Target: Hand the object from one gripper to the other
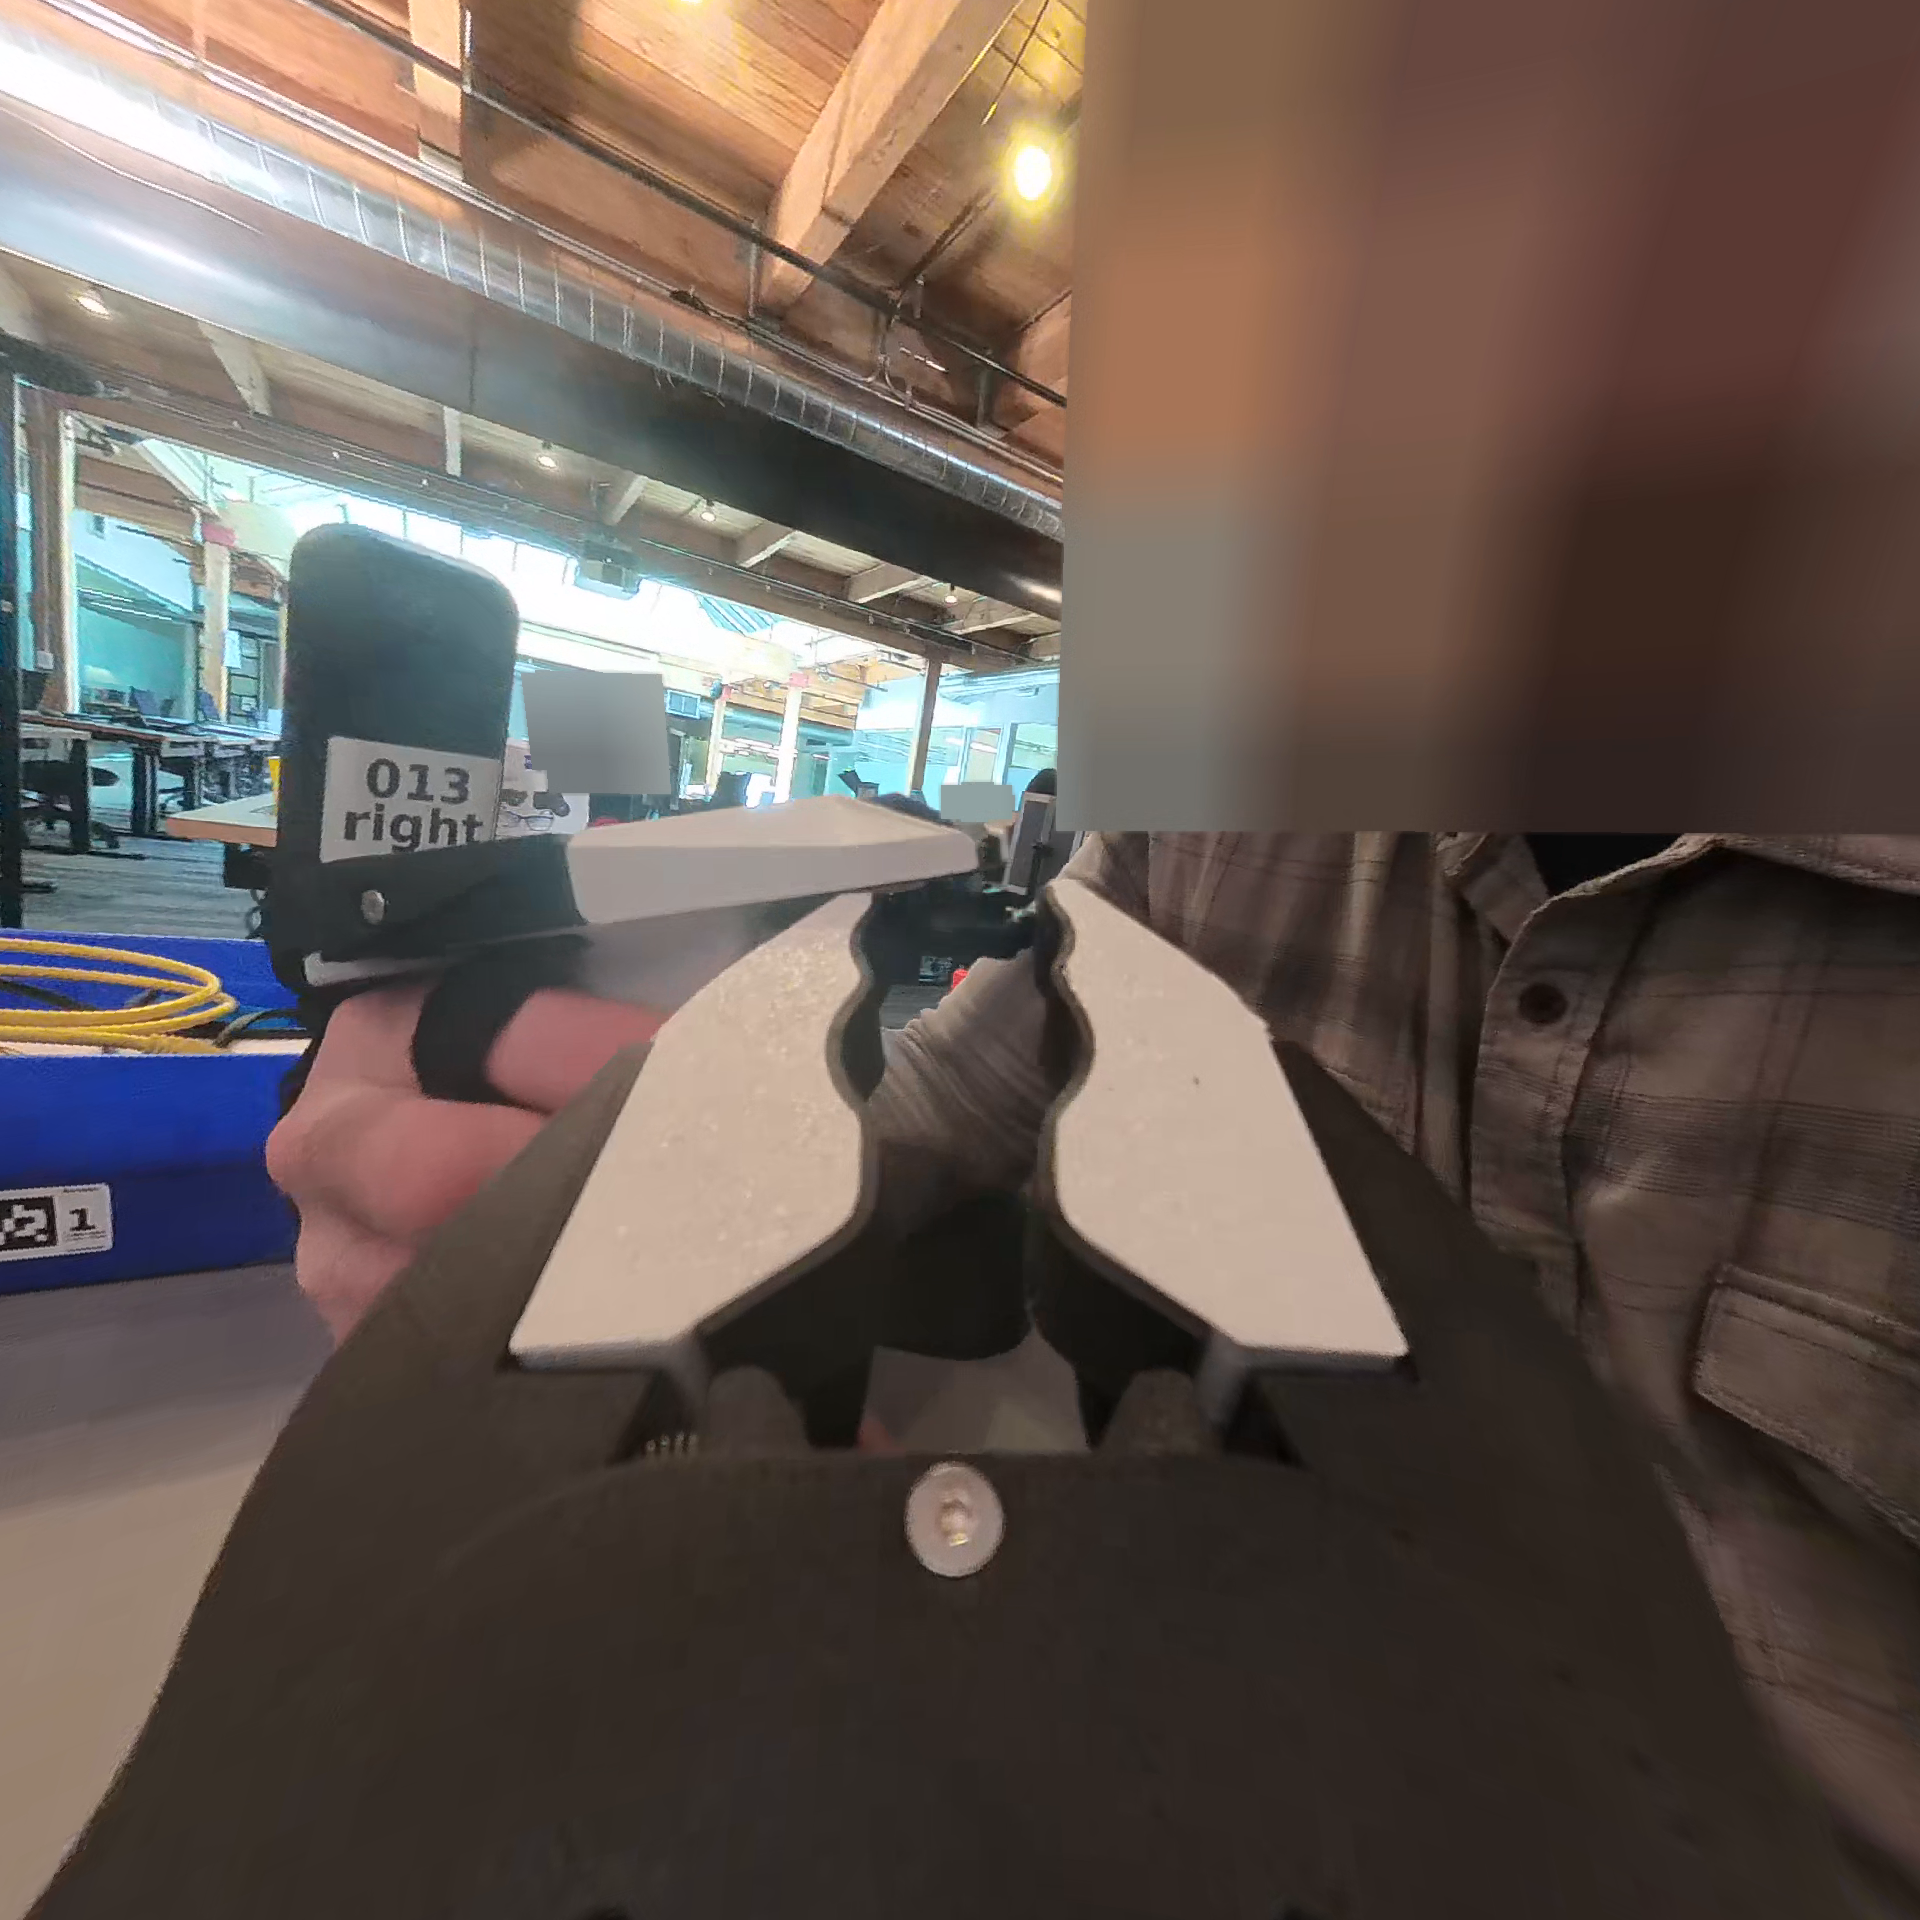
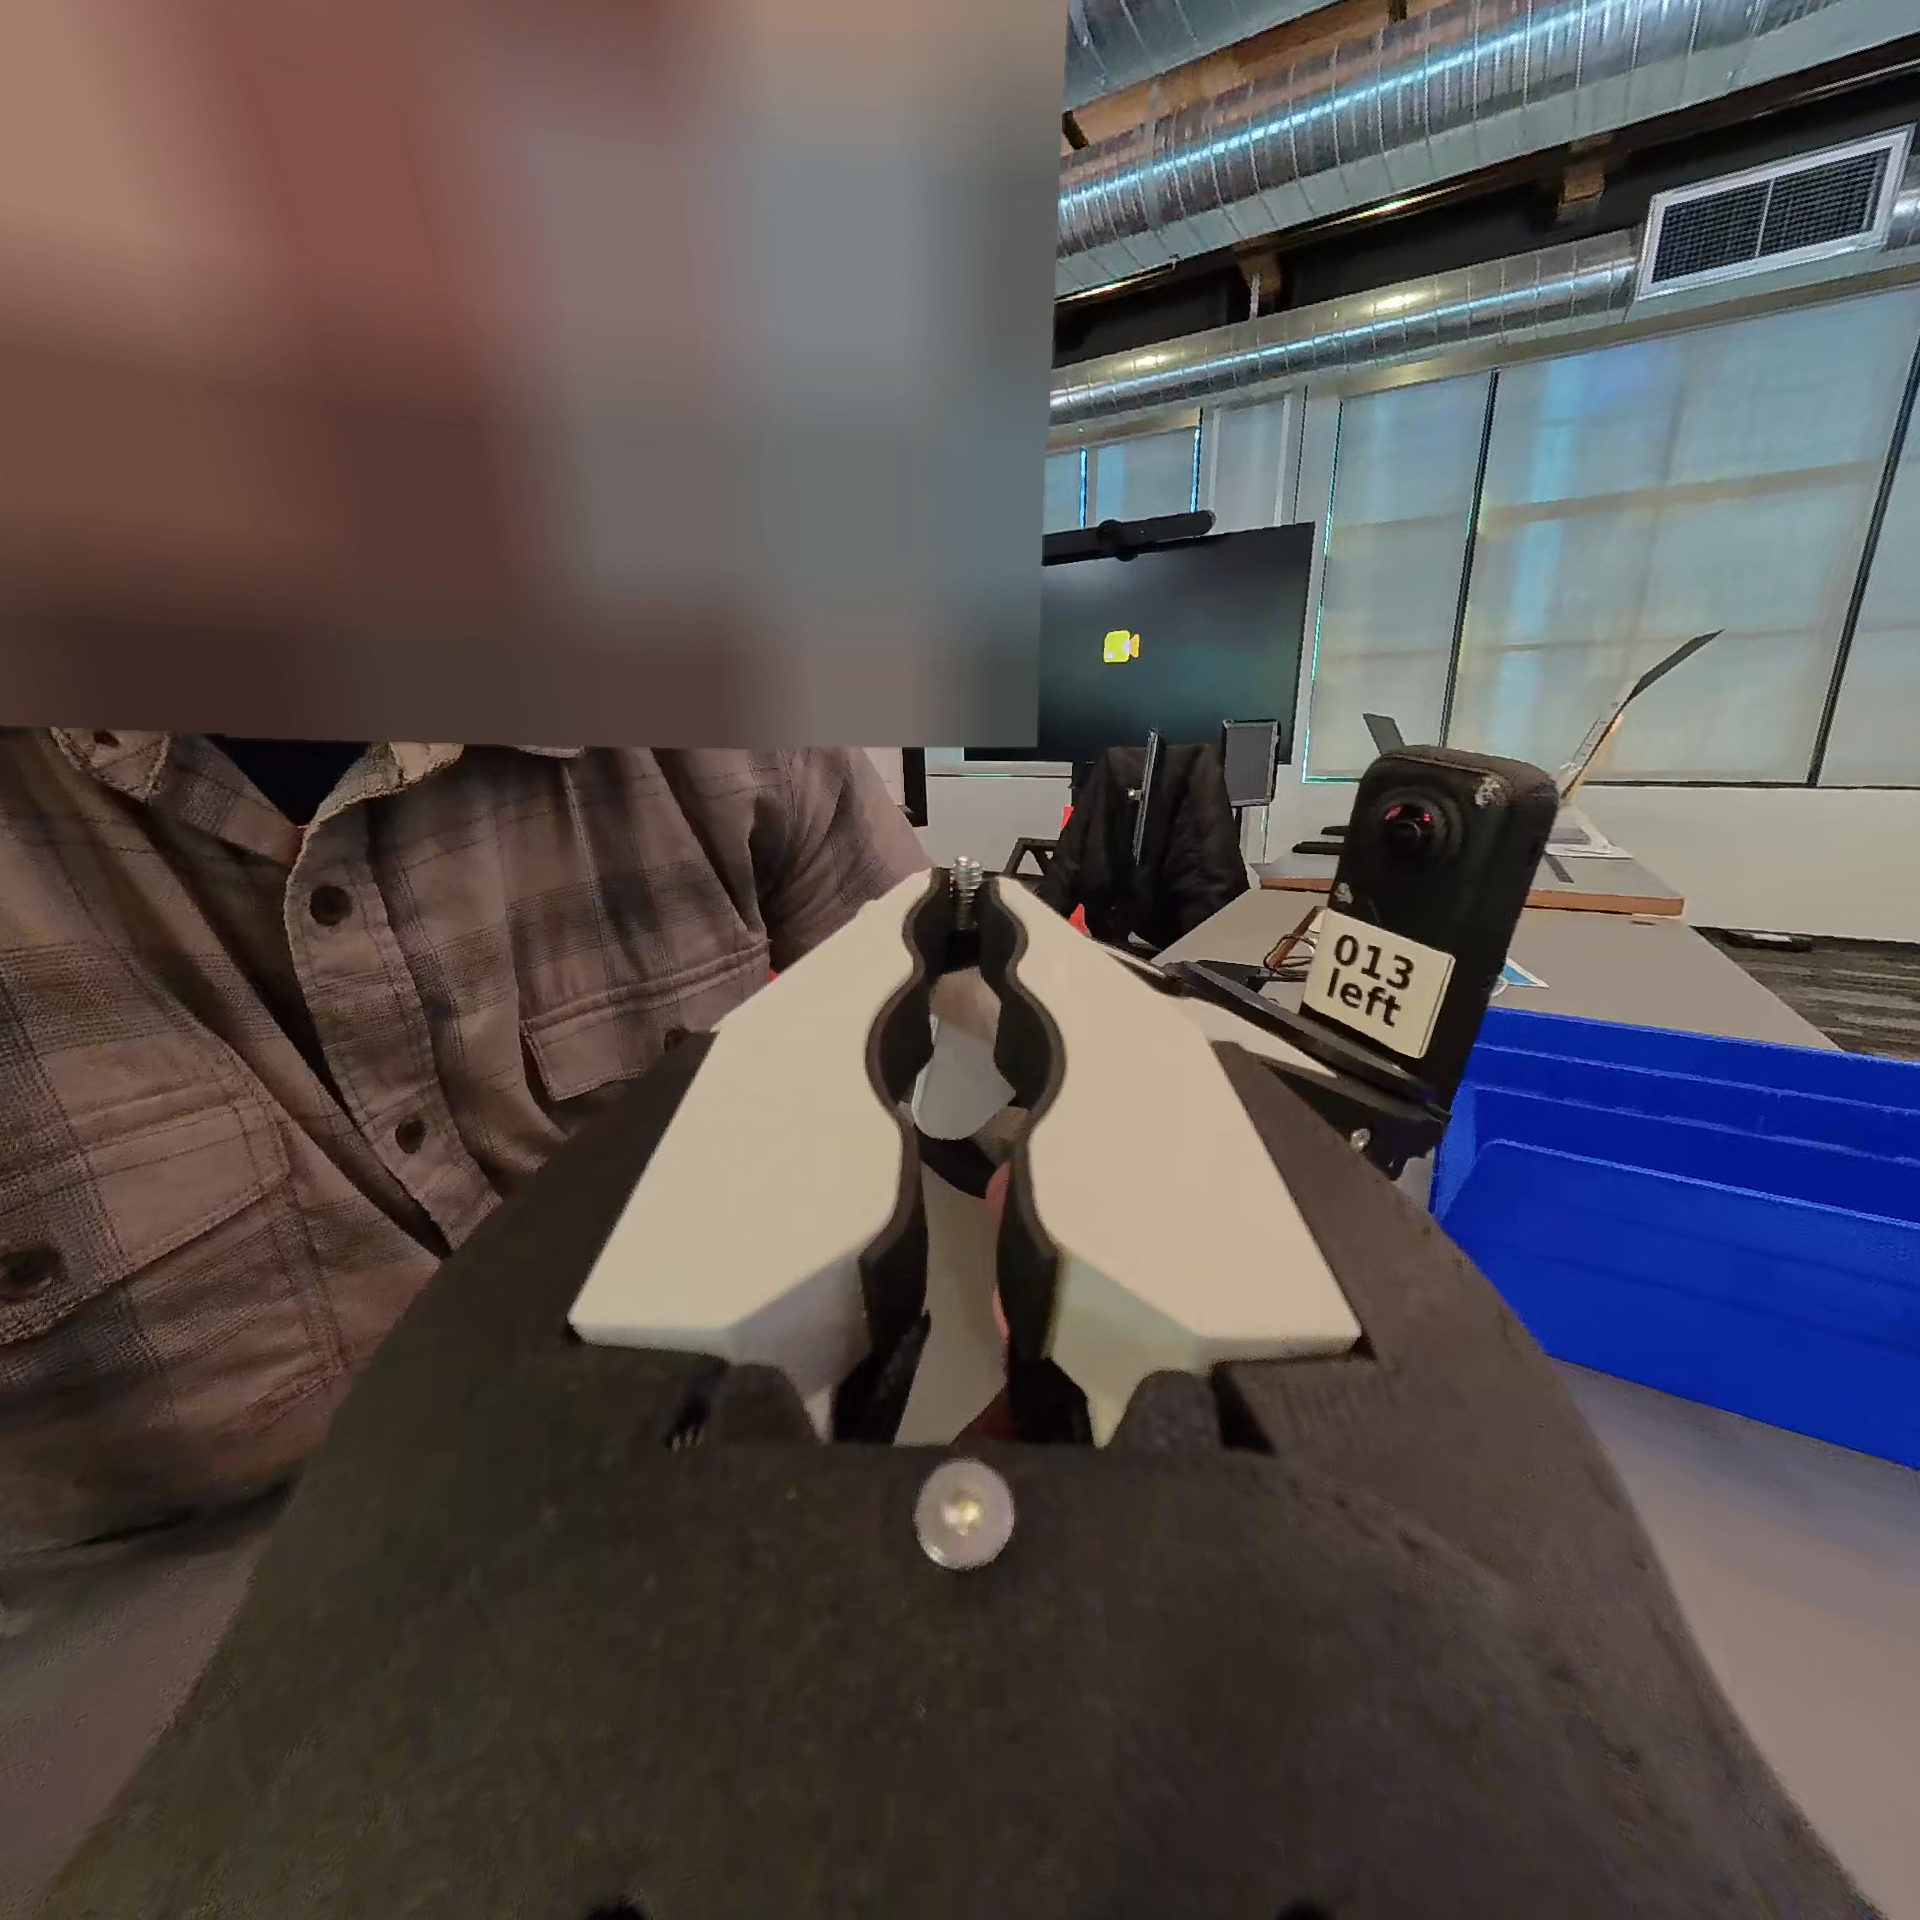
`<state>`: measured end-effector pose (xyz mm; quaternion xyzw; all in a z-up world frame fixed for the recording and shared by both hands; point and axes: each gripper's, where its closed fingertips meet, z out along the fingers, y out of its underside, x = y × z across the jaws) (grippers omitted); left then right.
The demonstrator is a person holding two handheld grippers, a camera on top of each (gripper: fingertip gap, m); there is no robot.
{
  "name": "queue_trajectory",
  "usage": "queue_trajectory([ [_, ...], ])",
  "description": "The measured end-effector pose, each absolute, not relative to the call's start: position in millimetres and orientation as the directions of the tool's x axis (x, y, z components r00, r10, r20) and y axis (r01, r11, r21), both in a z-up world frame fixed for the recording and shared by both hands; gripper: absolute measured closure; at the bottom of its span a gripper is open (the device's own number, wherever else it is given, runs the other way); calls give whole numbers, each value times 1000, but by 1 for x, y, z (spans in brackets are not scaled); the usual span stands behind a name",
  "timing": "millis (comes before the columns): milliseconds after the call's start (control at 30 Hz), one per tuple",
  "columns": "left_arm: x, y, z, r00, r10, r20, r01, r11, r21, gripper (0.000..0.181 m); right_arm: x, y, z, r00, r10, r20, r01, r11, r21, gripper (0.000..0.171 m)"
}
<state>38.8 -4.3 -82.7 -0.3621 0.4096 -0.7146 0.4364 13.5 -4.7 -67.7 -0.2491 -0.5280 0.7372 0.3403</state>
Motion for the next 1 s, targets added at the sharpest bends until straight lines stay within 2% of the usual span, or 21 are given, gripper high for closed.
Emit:
queue_trajectory([
  [367, 37, -2, -82, -359, -919, 163, 322, -286, -903, 156, 10, -1, -67, -616, 787, -19, -244, -214, -946, 168],
  [600, 34, 9, -85, -215, -975, 57, 250, -112, -962, 156, 12, 7, -65, -577, 816, -6, -251, -184, -950, 156],
  [800, 30, 23, -97, -39, -982, -183, 13, 183, -983, 156, 18, 14, -63, -528, 848, 39, -226, -96, -970, 150],
  [900, 26, 33, -108, 31, -940, -340, -155, 331, -931, 156, 19, 16, -68, -509, 859, 54, -175, -41, -984, 149],
  [1000, 22, 41, -120, 50, -869, -493, -326, 452, -830, 156, 20, 22, -75, -490, 871, 42, -118, -19, -993, 147],
])
